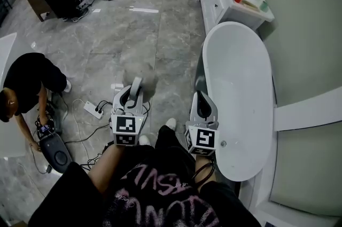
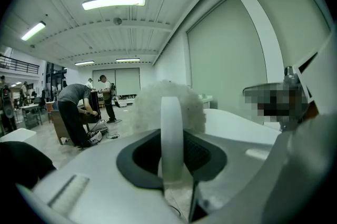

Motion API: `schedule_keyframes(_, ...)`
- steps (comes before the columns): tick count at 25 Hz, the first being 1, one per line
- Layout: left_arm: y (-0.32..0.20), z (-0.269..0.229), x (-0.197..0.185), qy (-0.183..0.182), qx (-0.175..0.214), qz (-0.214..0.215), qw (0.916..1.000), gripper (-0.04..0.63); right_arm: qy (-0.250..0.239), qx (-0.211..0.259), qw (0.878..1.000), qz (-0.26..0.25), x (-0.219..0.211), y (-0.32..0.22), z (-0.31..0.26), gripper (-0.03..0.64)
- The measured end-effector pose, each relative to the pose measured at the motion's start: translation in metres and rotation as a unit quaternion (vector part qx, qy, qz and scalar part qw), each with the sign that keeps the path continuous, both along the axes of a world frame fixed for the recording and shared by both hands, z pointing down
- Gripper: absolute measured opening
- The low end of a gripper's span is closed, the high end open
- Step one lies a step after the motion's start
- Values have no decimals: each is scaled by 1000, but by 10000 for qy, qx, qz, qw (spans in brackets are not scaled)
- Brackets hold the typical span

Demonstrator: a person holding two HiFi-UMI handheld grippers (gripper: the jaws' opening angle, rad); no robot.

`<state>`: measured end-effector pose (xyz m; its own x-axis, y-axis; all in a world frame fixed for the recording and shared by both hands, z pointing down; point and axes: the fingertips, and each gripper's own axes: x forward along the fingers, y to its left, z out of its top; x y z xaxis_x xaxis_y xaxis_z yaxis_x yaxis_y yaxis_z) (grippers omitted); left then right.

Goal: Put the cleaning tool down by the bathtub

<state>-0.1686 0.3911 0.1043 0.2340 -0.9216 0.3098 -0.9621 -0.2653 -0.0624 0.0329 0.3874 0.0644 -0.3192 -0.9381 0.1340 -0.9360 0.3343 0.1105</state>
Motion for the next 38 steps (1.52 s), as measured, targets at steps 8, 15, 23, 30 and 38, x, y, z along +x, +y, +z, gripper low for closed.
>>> schedule_keyframes(8, -36, 20, 17, -85, -271, 44, 9996, 77, -80, -166, 9998, 96, 21, -37, 17, 12)
schedule_keyframes(15, -81, 29, 21, -143, -506, -51, 9986, 77, -174, -359, 9992, 67, 29, -87, 34, 14)
schedule_keyframes(23, -139, 52, 34, -344, -669, 3, 9972, 77, -248, -618, 9978, 43, 39, -148, 61, 14)
schedule_keyframes(30, -193, 60, 53, -447, -866, -47, 9952, 77, -327, -769, 9965, -53, 59, -206, 73, 14)
schedule_keyframes(38, -226, 59, 66, -672, -869, 25, 9939, 77, -378, -760, 9961, -226, 63, -242, 74, 14)
